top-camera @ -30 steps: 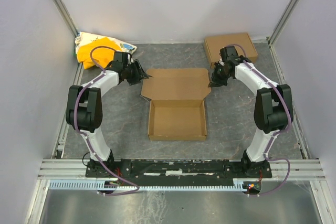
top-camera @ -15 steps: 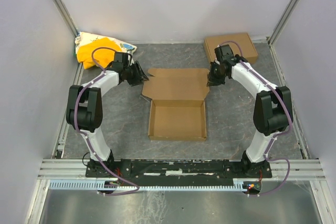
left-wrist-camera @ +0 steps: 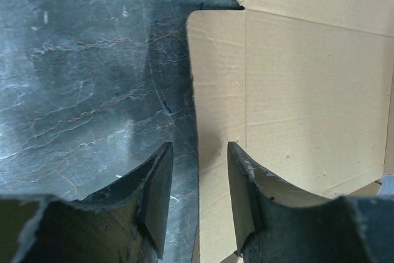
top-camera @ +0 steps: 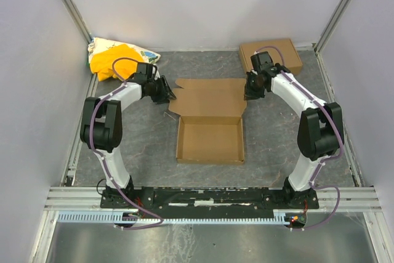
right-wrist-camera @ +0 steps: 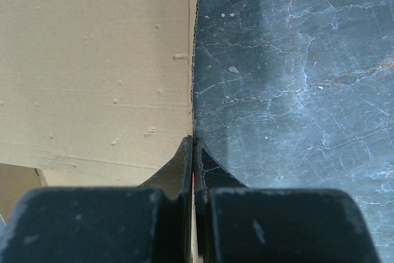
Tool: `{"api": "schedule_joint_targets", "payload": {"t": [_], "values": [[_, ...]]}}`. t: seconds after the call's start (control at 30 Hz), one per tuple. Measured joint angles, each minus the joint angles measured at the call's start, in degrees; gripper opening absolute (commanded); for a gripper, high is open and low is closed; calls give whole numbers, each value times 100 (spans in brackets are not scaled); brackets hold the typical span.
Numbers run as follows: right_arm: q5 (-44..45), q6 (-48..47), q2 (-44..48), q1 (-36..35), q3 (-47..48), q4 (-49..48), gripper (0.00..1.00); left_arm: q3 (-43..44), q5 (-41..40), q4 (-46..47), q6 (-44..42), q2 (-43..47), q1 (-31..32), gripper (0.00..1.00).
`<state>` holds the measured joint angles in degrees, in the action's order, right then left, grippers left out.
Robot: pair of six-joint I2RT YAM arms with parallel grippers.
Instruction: Fold the paper box
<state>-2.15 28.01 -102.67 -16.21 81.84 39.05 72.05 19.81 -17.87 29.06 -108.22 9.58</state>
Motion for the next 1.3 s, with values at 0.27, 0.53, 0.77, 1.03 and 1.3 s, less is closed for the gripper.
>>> {"api": "schedule_joint_targets", "payload": {"t": [0.27,0.53,0.77,1.03,1.3], "values": [[138,-155,170,-166,-28,-28,1,0,-192,42,-214,42,522,34],[422,-387,597,-393,-304,-234,1,-22,-1115,17,-568,570,1189,15],[717,-501,1008,-605,-804,-629,2,-199,-2610,2,-879,1222,1709,3],[789,-492,1829,-699,-1888,-1526,2,-1019,-4194,446,-903,2011,2433,3],[741,-509,2695,-706,-2573,-1932,31,-2719,-5368,1886,-874,2776,2839,3]]}}
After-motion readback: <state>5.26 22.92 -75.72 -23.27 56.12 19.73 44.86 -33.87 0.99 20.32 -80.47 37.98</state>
